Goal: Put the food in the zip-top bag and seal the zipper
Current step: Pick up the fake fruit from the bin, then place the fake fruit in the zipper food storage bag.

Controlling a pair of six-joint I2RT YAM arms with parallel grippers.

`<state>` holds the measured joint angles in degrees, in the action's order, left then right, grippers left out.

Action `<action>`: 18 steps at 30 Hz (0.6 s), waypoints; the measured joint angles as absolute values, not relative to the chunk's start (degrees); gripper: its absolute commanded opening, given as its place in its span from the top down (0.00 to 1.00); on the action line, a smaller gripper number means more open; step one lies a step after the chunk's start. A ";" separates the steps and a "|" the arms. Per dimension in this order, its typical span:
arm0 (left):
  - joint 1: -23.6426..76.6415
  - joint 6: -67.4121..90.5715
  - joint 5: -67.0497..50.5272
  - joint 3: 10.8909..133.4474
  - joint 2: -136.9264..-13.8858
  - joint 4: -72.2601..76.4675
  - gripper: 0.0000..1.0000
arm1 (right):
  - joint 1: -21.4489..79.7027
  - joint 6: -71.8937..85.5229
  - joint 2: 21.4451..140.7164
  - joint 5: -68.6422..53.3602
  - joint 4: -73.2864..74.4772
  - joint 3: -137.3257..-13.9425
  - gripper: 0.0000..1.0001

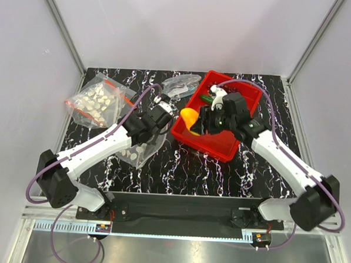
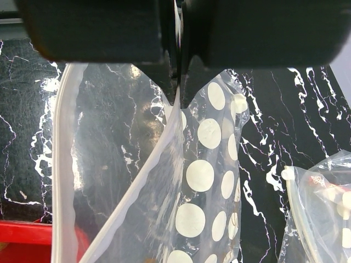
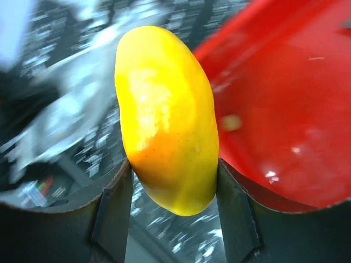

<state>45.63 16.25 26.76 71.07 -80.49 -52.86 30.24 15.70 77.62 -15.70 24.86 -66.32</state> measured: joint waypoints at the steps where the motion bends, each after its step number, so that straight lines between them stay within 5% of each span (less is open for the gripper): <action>1: 45.63 16.25 26.76 71.07 -80.49 -52.86 1.00 | 31.24 16.12 75.70 -17.04 25.08 -65.78 0.57; 18: 45.63 16.27 26.74 71.07 -80.49 -52.84 1.00 | 43.57 26.94 75.05 -23.18 24.69 -62.65 0.60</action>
